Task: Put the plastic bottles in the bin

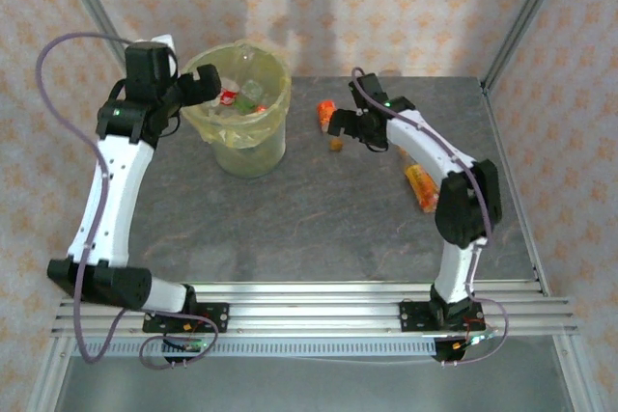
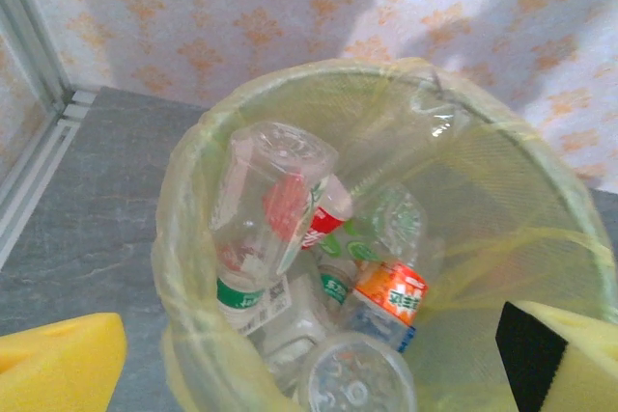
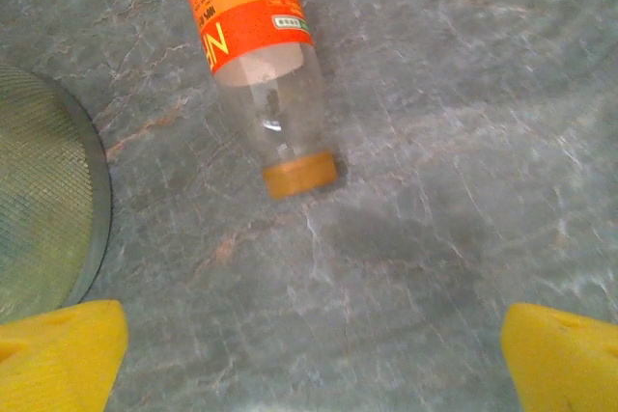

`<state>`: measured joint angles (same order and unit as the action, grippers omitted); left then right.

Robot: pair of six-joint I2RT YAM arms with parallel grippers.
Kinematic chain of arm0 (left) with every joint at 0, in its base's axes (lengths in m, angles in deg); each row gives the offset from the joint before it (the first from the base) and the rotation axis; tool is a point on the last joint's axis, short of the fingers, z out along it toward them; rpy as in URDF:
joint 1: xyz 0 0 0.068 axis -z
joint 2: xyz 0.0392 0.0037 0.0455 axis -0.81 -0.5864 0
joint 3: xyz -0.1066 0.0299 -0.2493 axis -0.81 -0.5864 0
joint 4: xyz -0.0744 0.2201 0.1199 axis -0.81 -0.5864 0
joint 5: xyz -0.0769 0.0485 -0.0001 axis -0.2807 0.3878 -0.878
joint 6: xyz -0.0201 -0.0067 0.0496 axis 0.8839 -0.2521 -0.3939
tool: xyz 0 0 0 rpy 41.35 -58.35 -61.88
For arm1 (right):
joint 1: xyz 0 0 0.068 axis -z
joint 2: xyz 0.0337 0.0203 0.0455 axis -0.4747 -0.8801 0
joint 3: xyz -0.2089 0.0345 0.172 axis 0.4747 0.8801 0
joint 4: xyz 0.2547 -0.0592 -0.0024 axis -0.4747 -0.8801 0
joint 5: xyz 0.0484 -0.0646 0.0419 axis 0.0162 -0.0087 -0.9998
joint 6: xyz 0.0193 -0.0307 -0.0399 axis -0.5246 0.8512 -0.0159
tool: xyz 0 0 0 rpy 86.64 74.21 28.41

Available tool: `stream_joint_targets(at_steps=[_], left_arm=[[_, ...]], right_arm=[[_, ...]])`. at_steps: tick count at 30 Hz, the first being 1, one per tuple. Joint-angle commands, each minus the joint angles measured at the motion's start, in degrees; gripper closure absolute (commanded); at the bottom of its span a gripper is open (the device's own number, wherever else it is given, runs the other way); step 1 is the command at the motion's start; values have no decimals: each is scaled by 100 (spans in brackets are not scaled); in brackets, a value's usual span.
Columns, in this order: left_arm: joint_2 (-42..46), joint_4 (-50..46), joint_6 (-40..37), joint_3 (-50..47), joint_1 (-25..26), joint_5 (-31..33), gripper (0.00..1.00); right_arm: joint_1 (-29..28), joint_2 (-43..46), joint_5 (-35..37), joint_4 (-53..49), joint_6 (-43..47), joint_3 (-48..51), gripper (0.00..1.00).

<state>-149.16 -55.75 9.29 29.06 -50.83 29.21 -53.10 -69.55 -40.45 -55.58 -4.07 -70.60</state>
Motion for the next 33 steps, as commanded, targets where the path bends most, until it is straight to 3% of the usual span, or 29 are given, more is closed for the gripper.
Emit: stream_joint_targets(at_steps=[1, 7, 17, 28, 33], left_arm=[[439, 707, 341, -481, -10, -129, 0], [829, 829, 430, -914, -11, -126, 0], [933, 823, 448, -1038, -10, -184, 0], [906, 767, 402, -998, -10, -112, 0], [904, 765, 405, -990, -10, -130, 0]], right_arm=[[-64, -521, 15, -375, 425, -582, 1], [-74, -1413, -49, -677, 807, -1395, 0], [-77, -2189, -48, -716, 1116, -1845, 5], [-74, -2555, -237, -485, 1198, -2034, 17], [-76, -2704, -304, -424, 1211, -2140, 27]])
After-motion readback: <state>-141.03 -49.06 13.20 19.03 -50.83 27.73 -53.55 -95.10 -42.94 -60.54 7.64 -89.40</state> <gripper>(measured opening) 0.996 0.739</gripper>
